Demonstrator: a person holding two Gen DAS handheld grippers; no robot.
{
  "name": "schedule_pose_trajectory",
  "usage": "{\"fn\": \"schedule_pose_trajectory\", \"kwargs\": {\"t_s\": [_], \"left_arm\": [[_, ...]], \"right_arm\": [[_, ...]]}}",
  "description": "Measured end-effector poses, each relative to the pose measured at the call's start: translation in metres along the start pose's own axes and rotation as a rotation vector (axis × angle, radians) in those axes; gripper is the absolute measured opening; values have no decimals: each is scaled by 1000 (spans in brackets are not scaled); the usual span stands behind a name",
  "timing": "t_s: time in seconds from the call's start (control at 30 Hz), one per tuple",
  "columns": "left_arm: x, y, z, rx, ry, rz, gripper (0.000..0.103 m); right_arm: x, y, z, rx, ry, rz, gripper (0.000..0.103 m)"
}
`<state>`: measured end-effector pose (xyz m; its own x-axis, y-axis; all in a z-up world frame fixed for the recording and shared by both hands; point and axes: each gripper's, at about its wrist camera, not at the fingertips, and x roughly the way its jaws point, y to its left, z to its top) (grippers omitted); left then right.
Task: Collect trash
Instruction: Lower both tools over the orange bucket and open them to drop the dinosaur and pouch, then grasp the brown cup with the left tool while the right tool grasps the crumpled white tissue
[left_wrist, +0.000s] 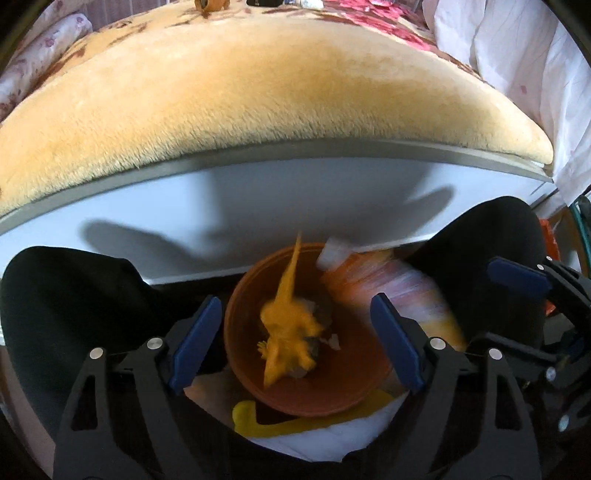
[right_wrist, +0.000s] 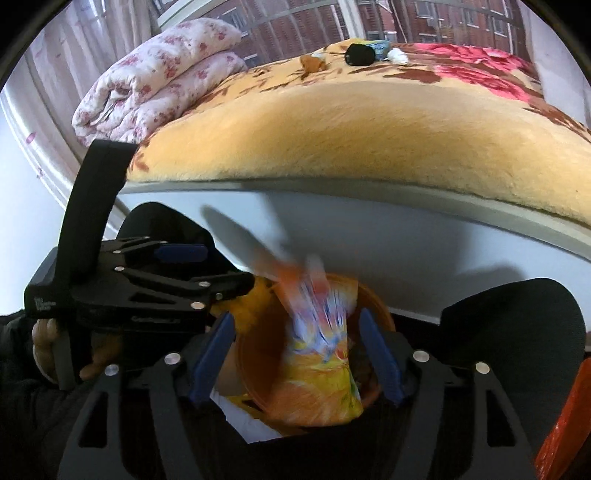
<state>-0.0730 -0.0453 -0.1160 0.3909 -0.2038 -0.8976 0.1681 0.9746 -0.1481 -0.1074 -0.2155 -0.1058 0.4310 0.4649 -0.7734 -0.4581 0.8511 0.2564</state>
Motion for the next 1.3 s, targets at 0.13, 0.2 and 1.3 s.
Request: {"fn": "schedule_pose_trajectory", "kwargs": {"t_s": [0.13,0.2,1.3], "left_arm": [[-1,1,0,-9,3,0,81],[-2,2,1,-14,1,0,81],[48,109,351,-287,-281,198,81]], "right_arm": [[-9,-7,1,21,-27,-18,69],[-12,-10,1,29,-37,-25,69],[-29,-89,107,204,-250,36,76]]}}
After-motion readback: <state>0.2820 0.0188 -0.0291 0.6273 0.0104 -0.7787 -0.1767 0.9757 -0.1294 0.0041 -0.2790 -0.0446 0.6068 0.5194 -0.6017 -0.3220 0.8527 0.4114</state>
